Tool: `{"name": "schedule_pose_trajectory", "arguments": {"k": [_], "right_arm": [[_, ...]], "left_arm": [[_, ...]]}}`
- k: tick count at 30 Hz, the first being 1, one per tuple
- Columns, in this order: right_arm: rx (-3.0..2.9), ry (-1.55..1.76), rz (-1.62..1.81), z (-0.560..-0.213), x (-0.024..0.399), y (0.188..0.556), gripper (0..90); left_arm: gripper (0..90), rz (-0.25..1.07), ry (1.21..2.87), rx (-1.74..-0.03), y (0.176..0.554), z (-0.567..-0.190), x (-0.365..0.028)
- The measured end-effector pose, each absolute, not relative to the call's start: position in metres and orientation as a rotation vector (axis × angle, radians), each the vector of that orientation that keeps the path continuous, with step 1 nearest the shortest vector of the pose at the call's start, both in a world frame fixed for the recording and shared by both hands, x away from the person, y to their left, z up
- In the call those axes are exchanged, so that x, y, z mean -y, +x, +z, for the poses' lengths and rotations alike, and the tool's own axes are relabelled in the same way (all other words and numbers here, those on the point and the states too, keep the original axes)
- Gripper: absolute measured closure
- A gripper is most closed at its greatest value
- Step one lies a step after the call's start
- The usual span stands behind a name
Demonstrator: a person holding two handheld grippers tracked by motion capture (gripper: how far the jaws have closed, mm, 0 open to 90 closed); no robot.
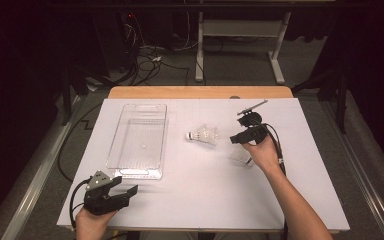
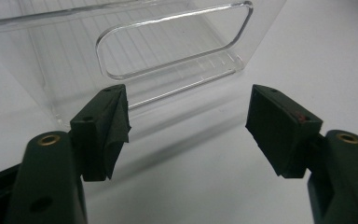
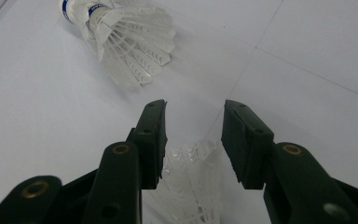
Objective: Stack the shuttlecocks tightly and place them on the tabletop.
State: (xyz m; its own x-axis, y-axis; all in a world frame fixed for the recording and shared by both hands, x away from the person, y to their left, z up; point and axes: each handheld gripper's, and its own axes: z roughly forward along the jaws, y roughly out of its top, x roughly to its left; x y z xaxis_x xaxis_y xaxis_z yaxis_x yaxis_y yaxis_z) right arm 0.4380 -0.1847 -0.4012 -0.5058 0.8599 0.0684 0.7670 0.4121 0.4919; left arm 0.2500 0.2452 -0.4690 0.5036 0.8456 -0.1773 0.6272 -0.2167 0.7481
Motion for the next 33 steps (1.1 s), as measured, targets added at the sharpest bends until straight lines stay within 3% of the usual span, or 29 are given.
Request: {"name": "schedule_pose_trajectory", "arguments": {"k": [21, 33], "right_arm": [[-2.482, 1.463, 0.650, -0.4070, 0.1909, 0.4344, 61.7], [-2.505, 1.450, 0.631, -0.4067, 0.1896, 0.4310, 71.3]], "left_arm": [[30.8, 0.346, 1.937, -1.212, 0.2497, -0.4689, -0.2454], [30.8, 0.345, 1.942, -1.207, 0.2499, -0.4688, -0.2449]]}}
